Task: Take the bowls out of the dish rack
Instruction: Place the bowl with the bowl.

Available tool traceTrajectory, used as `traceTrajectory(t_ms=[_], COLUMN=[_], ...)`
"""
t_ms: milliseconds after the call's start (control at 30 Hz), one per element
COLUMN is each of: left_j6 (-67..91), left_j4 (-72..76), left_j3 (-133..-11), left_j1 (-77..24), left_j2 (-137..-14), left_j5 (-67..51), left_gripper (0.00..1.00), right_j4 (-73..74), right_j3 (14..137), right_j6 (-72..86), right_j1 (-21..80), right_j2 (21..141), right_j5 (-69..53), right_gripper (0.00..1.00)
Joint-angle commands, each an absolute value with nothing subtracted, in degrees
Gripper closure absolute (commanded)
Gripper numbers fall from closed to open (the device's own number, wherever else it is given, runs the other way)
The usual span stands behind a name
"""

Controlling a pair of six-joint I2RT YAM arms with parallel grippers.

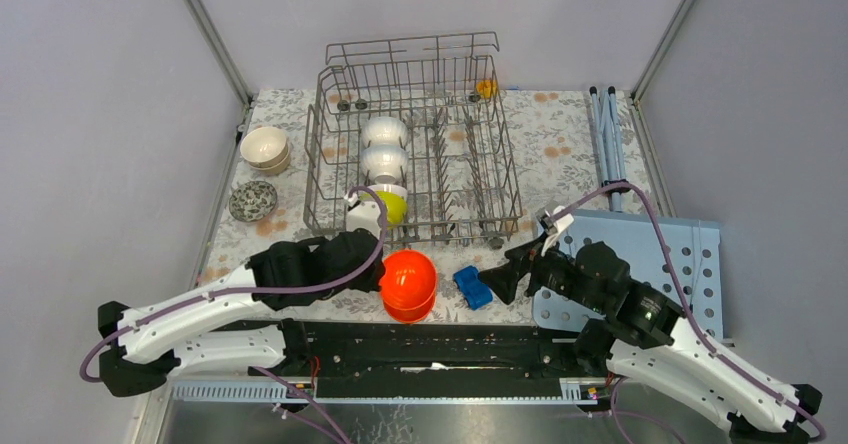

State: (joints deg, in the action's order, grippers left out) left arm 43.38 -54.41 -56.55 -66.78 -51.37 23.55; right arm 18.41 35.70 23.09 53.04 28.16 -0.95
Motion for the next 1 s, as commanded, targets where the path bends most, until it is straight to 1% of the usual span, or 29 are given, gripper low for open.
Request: traceTrajectory(t_ms=[0,133,367,733,967], left_j6=[44.9,44.5,46.1,48.1,49.5], left_j4=[-52.2,-46.8,-42.8,-42.8,-43.0], left_j3=[-54.4,-50.1,-46.2,-42.8,-40.7], left_j1=[-66.9,-66.8,-66.7,-66.5,-66.4], left_j2=[-51.7,-52.5,-55.7,-55.4,-54.3], left_j5=[21.2,20.1,19.4,22.4,24.5], left_gripper=[1.0,1.0,1.0,1.0,1.0], right_j4=[12.0,9.2,5.3,-1.4,-2.2], right_j3=[29.7,25.5,22.1,18.1,17.7], right_j6=[26.1,28.5,31.5,35.1,35.7], right_j1=[53.3,53.3,53.3,53.3,53.3], right_j2=[23.6,22.9,25.7,26.1,26.8], right_j5=[-1.5,-2.2,-3.6,-4.5,-4.8], right_gripper=[0.0,0.0,0.01,0.01,0.01])
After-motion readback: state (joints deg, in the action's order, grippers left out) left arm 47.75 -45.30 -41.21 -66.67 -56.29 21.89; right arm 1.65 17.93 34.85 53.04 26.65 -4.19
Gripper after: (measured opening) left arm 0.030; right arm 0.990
